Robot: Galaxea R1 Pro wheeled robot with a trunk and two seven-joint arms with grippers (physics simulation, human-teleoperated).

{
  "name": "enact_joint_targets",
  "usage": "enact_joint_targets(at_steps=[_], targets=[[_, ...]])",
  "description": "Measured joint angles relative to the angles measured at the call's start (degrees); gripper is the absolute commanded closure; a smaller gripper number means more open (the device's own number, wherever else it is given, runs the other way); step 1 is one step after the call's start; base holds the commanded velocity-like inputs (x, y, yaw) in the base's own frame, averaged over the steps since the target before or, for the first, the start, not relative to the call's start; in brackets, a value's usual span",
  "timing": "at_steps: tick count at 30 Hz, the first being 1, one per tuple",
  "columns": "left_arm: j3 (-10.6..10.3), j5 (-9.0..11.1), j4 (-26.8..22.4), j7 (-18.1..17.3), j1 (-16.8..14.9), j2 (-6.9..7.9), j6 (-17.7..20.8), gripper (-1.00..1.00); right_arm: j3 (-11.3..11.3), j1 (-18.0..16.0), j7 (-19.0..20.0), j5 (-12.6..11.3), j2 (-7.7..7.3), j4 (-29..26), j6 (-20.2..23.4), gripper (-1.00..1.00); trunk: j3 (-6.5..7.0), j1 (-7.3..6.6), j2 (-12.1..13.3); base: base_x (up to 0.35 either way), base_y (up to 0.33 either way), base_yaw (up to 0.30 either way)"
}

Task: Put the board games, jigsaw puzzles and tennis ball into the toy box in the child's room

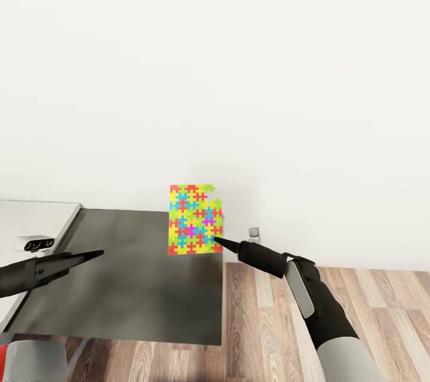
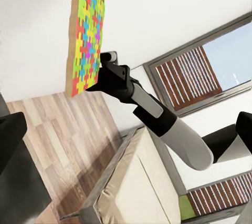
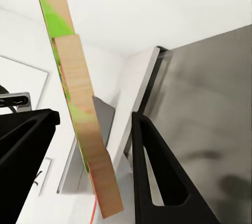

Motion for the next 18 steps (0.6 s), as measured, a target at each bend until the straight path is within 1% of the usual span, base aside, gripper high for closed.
enact_joint_targets(at_steps=[13, 18], targets=[[-0.05, 0.0, -0.16, 0.0, 0.0, 0.0, -0.01, -1.0, 0.0, 0.01, 0.01, 0.0, 0.0, -0.01, 0.0, 1.0, 1.23, 0.0, 0.0, 0.0, 0.0, 0.091], [-0.18, 0.0, -1.37, 0.0, 0.0, 0.0, 0.1, -1.0, 0.01, 0.01, 0.02, 0.0, 0.0, -0.01, 0.0, 1.0, 1.7, 0.0, 0.0, 0.0, 0.0, 0.091]])
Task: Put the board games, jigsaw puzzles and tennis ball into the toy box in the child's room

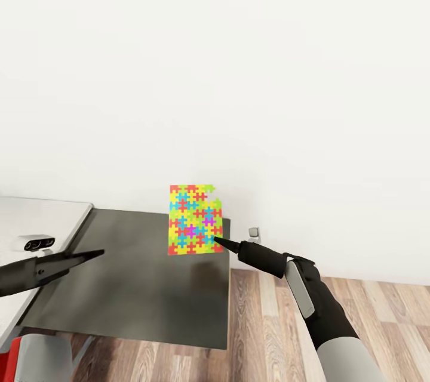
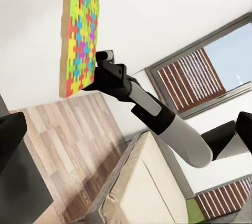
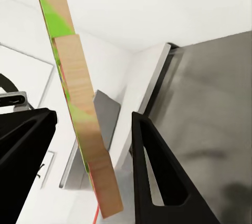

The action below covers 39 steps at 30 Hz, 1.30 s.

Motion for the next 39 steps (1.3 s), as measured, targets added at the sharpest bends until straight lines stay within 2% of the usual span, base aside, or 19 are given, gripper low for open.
enact_joint_targets(at_steps=[28, 39], targets=[[-0.04, 0.0, -1.95, 0.0, 0.0, 0.14, 0.99, -1.0, 0.05, 0.0, 0.01, 0.01, 0.0, 0.0, 0.0, 1.0, 2.65, 0.0, 0.0, -0.001, 0.0, 0.094], [-0.13, 0.0, -2.11, 0.0, 0.01, -0.01, 0.86, -1.0, -0.01, 0.0, 0.02, 0.0, 0.0, 0.0, 0.0, 1.0, 3.68, 0.0, 0.0, -0.106, -0.004, 0.133]])
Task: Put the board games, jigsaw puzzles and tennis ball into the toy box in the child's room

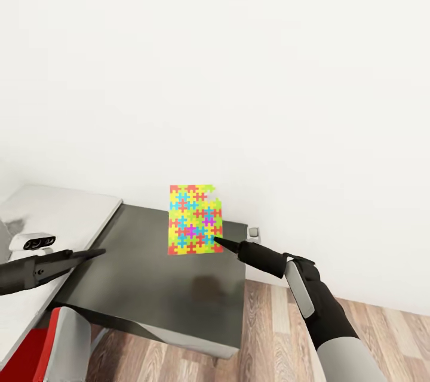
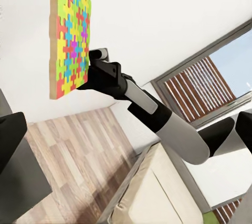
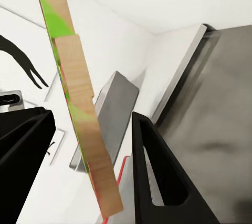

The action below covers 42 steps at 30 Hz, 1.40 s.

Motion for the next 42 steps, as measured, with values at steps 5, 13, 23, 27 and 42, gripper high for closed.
enact_joint_targets(at_steps=[5, 13, 23, 27, 42], targets=[[0.0, 0.0, -0.03, 0.0, 0.0, 0.01, 0.0, -1.0, 0.0, 0.0, 0.01, 0.01, 0.0, 0.0, -0.01, 1.0, 0.43, 0.0, 0.0, -0.006, 0.0, 0.18], [0.08, 0.0, -0.03, 0.0, 0.0, 0.01, 0.0, -1.0, 0.0, 0.0, -0.08, 0.03, 0.0, 0.03, -0.01, 1.0, 1.09, 0.0, 0.0, -0.001, 0.0, 0.193], [0.24, 0.0, -0.27, 0.0, 0.0, 0.06, -0.01, -1.0, 0.0, 0.0, -0.17, 0.05, 0.0, 0.07, -0.03, 1.0, 1.91, 0.0, 0.01, 0.0, 0.0, 0.194], [0.75, 0.07, -1.15, 0.0, 0.0, 0.37, 0.01, -1.0, 0.01, 0.0, -0.14, 0.05, 0.0, 0.05, -0.03, 1.0, 2.24, 0.0, 0.0, 0.0, 0.0, 0.194], [2.3, 0.46, -1.44, 0.01, -2.43, 7.09, 0.85, -1.0, 0.0, 0.0, -0.2, 0.01, 0.0, 0.08, 0.0, 1.0, 3.48, -0.01, 0.01, 0.0, 0.0, 0.194]])
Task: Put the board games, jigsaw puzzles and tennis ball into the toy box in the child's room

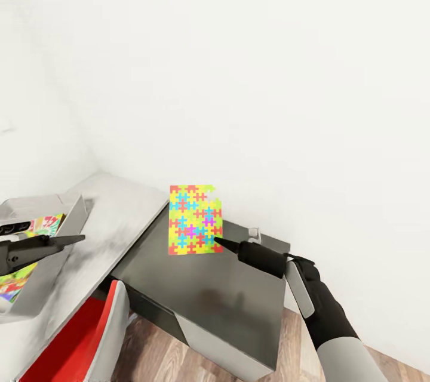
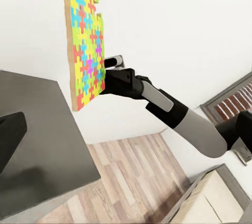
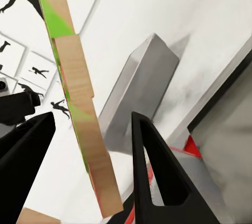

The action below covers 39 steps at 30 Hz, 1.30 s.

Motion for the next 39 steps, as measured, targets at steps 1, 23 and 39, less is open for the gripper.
enact_joint_targets(at_steps=[1, 23, 39], targets=[[0.62, 0.05, 0.0, 0.0, -0.13, 0.23, 0.01, -1.0, 0.0, 0.0, -0.02, 0.0, 0.0, 0.0, 0.0, 1.0, 0.08, 0.0, 0.0, 0.0, 0.0, 0.194], [17.32, 0.12, 0.69, 0.03, 0.6, 0.94, 0.48, -1.0, -0.07, 0.0, 0.02, 0.03, -0.08, 0.09, 0.0, 1.0, 1.89, 0.0, 0.0, 0.0, 0.0, 0.194], [34.49, -0.61, 1.58, 0.05, 10.85, 1.2, 0.33, -1.0, -0.14, 0.0, 0.03, 0.07, -0.09, 0.1, 0.0, 1.0, 3.19, 0.0, 0.0, 0.0, 0.0, 0.194]])
